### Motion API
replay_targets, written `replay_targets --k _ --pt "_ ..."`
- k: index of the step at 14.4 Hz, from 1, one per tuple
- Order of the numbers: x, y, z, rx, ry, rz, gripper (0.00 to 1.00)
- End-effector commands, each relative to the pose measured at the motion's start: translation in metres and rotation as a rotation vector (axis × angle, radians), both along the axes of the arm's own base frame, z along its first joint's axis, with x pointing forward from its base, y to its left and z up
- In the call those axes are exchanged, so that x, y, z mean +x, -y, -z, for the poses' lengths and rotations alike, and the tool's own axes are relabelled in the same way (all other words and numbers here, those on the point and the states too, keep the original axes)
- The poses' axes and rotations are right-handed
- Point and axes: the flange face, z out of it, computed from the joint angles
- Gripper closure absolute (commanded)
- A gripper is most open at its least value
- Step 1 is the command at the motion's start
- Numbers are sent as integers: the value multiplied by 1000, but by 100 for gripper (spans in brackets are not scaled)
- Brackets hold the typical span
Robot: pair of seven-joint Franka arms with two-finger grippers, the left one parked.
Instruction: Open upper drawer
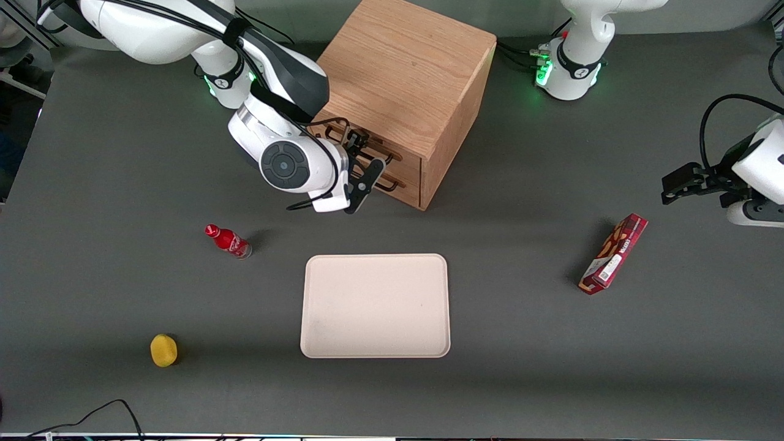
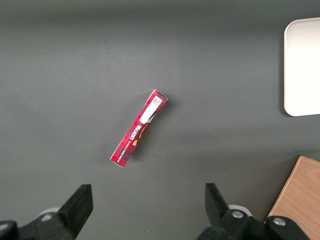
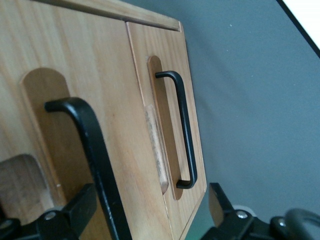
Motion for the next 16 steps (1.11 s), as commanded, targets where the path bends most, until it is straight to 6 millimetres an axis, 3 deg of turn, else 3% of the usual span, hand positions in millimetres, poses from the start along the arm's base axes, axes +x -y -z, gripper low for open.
replay_targets --k 1,9,16 --pt "1 -7 11 5 -7 36 0" --pt "-1 -4 35 -36 7 -10 0" --pt "4 -1 33 -53 42 -24 0"
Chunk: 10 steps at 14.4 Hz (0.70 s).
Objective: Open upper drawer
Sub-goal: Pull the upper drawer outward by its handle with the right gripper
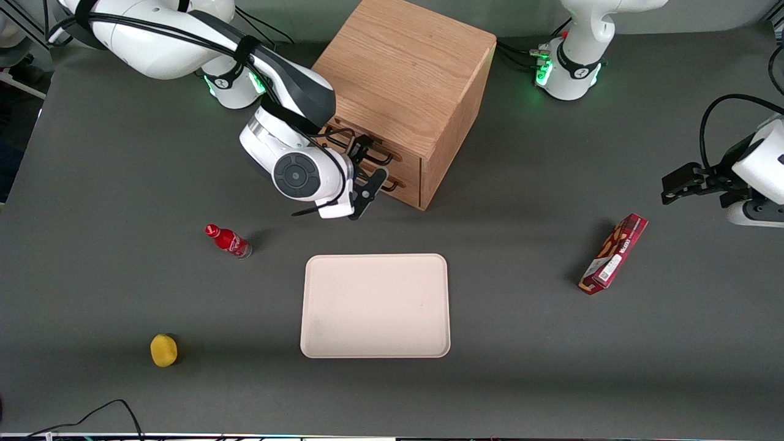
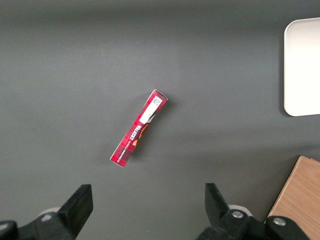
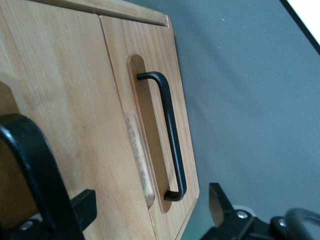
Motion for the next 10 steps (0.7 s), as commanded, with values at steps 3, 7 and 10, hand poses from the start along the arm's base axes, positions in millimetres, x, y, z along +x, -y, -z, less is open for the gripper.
replay_targets --k 3,7,10 --pt "12 8 -3 -22 47 13 0" --pt "23 11 -17 -19 86 24 0" --pt "34 16 -26 -23 125 33 0"
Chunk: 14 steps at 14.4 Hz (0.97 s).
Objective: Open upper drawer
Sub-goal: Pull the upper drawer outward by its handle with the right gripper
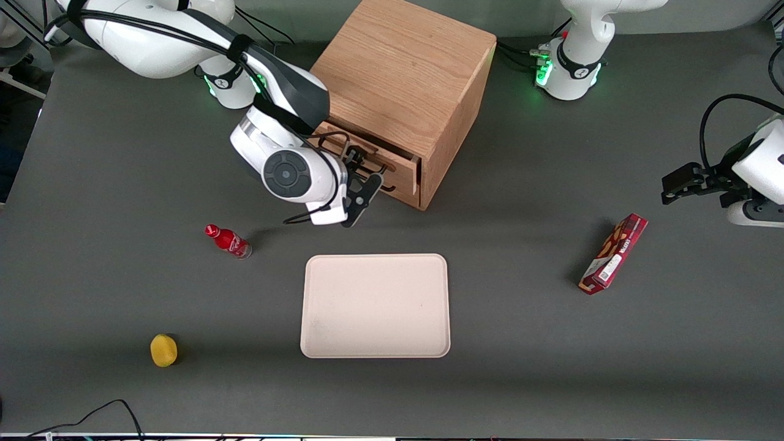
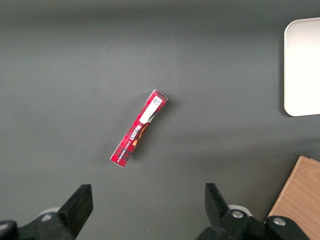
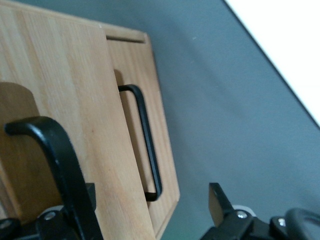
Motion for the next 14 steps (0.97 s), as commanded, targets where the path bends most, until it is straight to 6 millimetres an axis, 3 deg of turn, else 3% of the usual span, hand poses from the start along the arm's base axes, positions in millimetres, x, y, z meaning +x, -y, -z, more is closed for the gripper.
replay_targets --k 1,14 --pt "10 1 -11 -12 47 17 0" --pt "37 24 -4 -80 133 28 0"
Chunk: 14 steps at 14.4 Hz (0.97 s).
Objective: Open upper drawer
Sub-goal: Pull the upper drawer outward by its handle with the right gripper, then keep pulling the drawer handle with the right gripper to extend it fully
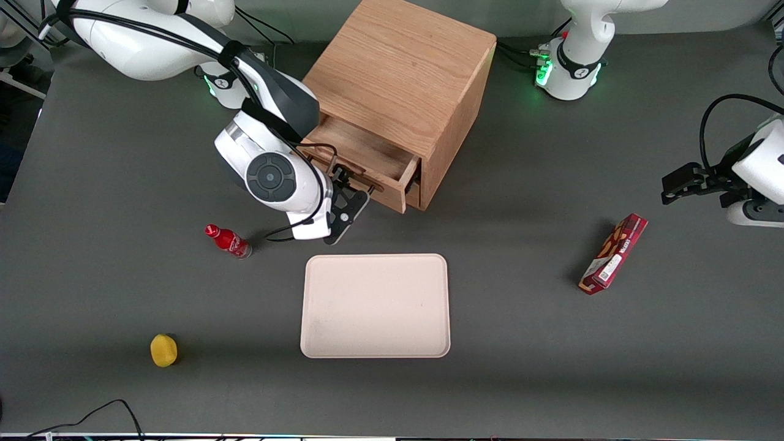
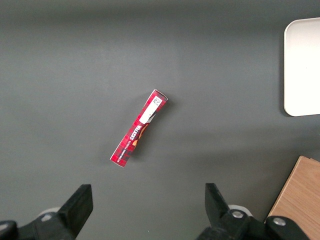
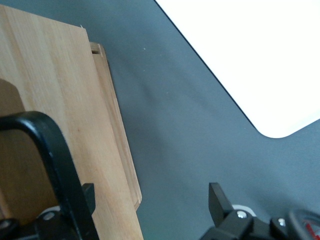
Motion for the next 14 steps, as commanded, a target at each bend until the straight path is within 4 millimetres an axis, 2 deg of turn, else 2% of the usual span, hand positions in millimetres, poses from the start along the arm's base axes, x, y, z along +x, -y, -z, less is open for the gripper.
replay_targets --k 1,11,14 --pt "11 5 2 -26 34 18 0" --pt "46 35 3 -54 84 66 0" --pt "58 48 9 -60 84 88 0"
